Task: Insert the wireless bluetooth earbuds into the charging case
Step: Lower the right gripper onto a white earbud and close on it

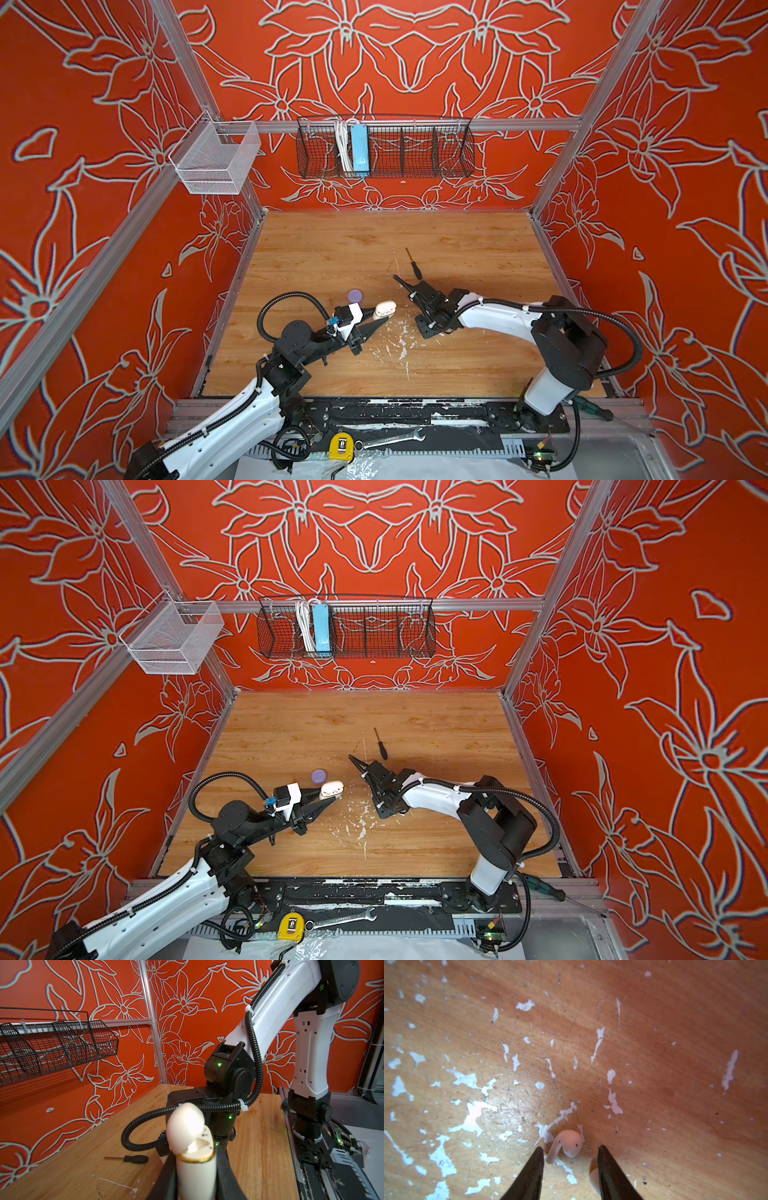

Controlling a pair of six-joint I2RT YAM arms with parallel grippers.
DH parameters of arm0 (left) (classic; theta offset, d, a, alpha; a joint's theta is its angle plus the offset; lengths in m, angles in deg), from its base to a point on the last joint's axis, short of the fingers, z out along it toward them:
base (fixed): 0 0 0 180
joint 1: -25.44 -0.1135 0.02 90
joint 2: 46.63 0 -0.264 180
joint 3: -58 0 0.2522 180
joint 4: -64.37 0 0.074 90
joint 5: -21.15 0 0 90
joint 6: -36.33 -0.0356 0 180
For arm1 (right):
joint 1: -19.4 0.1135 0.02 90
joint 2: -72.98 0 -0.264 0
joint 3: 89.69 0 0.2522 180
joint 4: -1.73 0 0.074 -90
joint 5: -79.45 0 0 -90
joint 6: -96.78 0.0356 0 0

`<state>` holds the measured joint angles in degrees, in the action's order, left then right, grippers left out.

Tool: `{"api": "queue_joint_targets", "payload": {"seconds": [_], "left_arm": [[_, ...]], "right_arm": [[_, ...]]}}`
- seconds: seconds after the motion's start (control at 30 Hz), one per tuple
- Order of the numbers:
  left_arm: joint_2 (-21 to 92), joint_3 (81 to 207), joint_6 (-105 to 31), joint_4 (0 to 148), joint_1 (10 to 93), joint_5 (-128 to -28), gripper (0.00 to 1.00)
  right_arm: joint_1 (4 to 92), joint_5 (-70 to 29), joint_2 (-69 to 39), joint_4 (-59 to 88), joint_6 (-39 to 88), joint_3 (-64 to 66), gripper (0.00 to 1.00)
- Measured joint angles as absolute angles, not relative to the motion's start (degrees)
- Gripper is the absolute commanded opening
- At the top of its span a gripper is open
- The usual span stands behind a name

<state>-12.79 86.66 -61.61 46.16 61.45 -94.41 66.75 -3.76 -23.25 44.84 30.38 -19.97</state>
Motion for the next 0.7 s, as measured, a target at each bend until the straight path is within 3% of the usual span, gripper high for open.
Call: {"api": "queue_joint_targets", "payload": {"seconds": [0.7], "left_arm": [[-13.0, 86.7, -61.6, 46.4, 61.5, -94.4, 0.00]], "right_arm": [[67.0, -6.7, -25.5, 42.2, 30.8, -19.0, 0.41]]}}
